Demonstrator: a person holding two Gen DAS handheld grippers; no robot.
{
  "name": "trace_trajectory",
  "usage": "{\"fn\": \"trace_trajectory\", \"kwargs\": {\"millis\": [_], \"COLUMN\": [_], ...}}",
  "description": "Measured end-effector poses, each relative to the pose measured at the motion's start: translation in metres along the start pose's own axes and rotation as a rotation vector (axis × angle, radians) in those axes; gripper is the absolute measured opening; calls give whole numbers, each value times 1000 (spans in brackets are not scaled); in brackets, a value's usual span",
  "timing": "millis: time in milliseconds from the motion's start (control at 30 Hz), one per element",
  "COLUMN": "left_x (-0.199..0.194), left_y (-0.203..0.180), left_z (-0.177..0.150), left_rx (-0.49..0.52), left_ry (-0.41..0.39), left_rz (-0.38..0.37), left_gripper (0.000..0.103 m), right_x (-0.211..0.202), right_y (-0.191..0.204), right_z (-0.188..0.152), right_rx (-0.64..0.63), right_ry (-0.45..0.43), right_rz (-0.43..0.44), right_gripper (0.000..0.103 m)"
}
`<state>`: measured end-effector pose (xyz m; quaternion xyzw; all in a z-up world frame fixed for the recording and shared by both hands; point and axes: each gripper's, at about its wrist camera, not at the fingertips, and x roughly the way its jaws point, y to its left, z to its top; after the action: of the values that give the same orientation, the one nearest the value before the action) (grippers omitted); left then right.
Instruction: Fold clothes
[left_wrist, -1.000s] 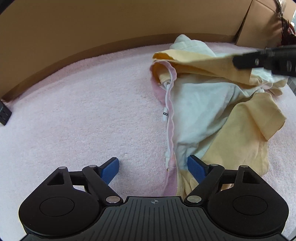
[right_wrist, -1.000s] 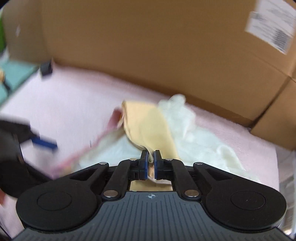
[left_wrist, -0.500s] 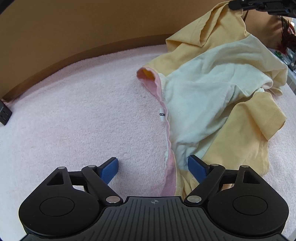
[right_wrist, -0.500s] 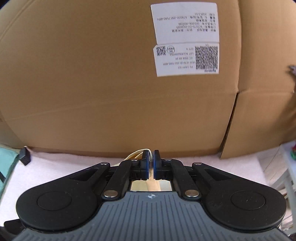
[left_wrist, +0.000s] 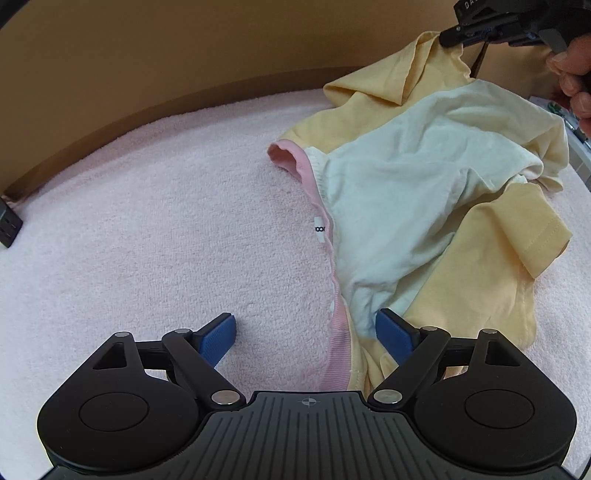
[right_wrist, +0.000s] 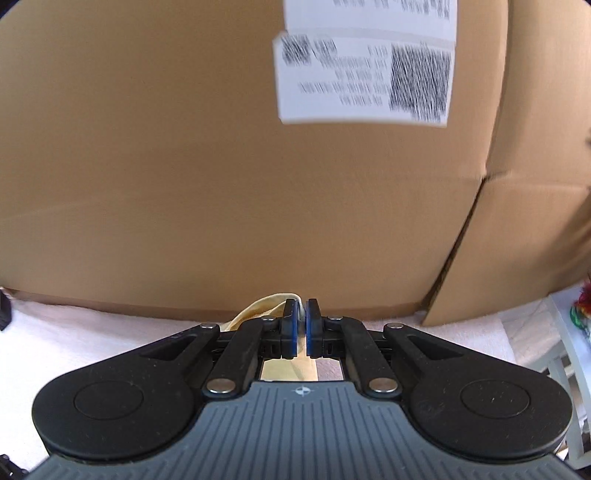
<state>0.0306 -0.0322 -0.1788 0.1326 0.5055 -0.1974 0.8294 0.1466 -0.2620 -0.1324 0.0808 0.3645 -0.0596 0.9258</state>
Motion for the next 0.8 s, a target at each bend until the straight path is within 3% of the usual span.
{"fn": "trace_trajectory", "kwargs": {"millis": [33, 67, 100, 200, 300, 433, 633, 733, 767, 800], "left_x": [0, 0, 0, -3, -7, -15, -27, -25, -26, -26], "left_y": [0, 0, 1, 0, 3, 8, 15, 12, 11, 10], "left_z": [-1, -1, 0, 0, 3, 8, 21, 23, 22, 21], "left_rx": [0, 1, 1, -2, -13, -32, -62, -50, -46, -44], "left_ry": [0, 0, 1, 2, -11, -41, -83, -76, -75, -75], "left_rz": [0, -1, -3, -6, -6, -5, -13, -7, -6, -5], "left_gripper": [90, 90, 90, 90, 90, 90, 90, 90, 90, 90], "right_x": [3, 5, 8, -1, -18, -51, -80, -88, -91, -91], "right_y": [-1, -2, -3, -11, -21, -34, -30, -18, -22, -30], "right_z": [-1, -1, -2, -3, -7, -29, -86, -119, -127, -130], "right_rx": [8, 15, 23, 64, 118, 186, 271, 282, 274, 269], "right_ry": [9, 16, 22, 8, -3, 32, 198, 256, 268, 282], "right_rz": [-8, -17, -27, -48, -50, 17, 188, 233, 247, 270], "right_gripper": [7, 15, 31, 52, 52, 52, 52, 52, 48, 28]}}
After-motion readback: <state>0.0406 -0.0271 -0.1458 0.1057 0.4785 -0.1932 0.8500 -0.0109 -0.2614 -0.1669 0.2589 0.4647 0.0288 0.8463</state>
